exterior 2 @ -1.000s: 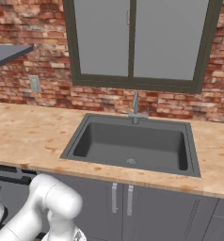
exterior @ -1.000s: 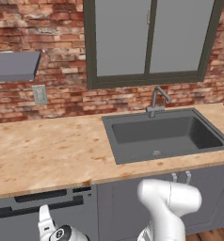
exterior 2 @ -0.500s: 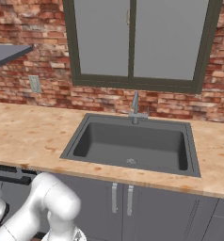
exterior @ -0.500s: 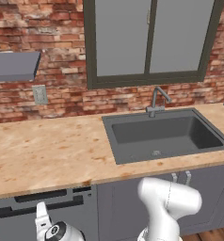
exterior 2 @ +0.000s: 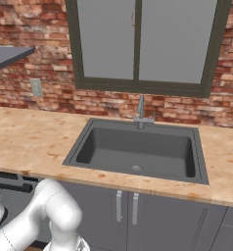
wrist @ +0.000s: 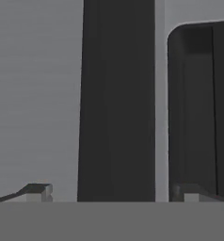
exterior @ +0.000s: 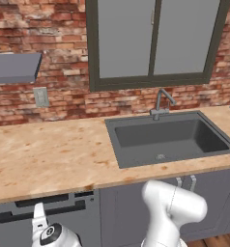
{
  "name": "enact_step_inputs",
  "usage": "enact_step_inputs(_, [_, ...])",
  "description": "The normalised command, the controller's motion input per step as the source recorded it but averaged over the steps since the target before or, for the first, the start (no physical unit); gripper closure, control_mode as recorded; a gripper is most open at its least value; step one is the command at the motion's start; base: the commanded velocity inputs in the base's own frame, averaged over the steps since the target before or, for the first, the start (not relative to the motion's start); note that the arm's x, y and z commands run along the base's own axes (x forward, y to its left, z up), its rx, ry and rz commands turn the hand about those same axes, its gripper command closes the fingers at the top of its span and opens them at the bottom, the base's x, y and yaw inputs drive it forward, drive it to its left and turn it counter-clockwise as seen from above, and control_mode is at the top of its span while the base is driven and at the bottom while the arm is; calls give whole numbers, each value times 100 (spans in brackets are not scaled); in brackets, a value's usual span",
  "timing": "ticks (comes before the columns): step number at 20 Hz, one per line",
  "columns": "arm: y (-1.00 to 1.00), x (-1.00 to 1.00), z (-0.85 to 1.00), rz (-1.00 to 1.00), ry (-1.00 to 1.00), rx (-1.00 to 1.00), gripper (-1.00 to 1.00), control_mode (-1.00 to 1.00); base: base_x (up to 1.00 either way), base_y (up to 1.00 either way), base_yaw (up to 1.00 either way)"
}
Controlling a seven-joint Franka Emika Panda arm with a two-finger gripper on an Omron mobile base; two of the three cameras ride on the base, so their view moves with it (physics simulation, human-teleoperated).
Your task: Open the dishwasher door and pull out the top rack.
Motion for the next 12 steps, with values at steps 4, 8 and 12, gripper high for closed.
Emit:
enact_step_inputs(4, [19,38,-33,0,-1,3,100,-100,0,0,0])
enact_step_inputs(8, [16,36,-32,0,-1,4,100,-100,0,0,0])
enact_step_inputs(12, [12,33,-31,0,-1,4,100,-100,0,0,0])
